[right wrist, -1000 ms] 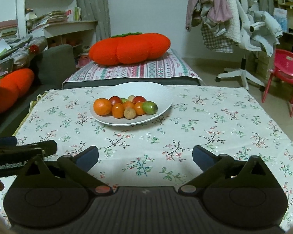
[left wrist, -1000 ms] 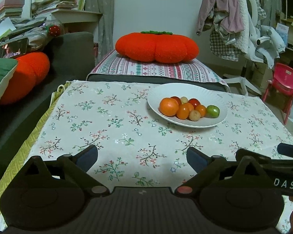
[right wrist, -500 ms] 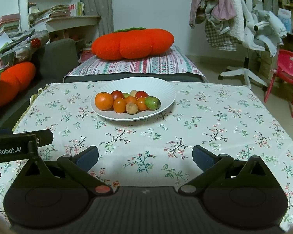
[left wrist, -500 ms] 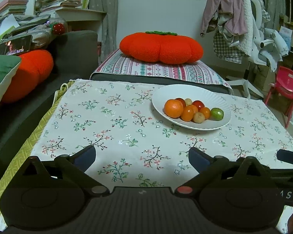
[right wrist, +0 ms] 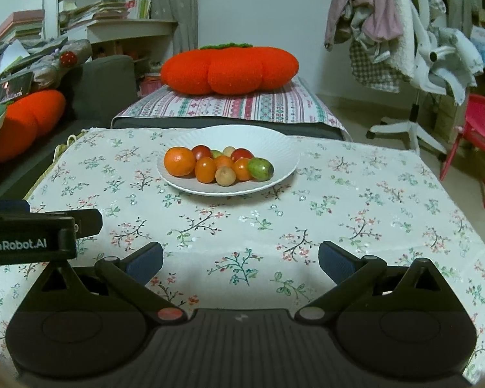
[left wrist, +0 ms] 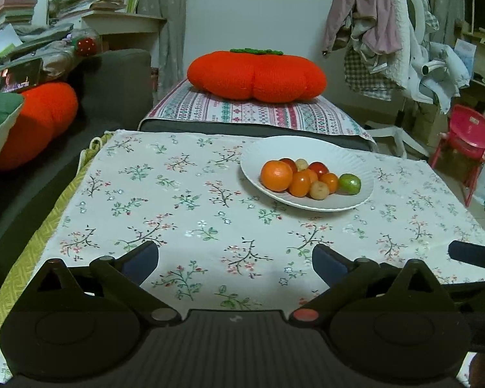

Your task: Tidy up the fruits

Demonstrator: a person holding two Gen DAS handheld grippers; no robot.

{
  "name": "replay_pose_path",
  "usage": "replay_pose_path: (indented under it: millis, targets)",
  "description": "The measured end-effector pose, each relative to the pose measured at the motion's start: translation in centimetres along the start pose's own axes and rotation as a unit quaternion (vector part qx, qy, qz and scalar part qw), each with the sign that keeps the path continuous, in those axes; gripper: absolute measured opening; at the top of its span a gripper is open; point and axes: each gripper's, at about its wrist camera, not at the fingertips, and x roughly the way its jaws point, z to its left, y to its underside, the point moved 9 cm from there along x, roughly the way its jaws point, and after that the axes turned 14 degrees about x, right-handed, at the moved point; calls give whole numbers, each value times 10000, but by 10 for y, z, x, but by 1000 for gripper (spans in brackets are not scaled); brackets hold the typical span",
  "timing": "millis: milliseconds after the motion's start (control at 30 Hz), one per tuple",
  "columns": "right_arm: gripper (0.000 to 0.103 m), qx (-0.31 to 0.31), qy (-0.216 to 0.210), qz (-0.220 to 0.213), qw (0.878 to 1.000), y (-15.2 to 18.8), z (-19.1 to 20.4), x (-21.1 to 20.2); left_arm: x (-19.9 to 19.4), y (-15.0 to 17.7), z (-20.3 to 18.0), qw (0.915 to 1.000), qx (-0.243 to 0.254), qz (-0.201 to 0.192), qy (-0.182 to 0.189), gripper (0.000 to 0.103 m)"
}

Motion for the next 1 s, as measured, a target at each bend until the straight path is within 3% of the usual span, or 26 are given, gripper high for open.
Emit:
replay_pose_path:
  millis: [1000]
  targets:
    - [103,94,-46,53,9999,-1,-2,2,2,-1,-1,10000,-22,19,52,88]
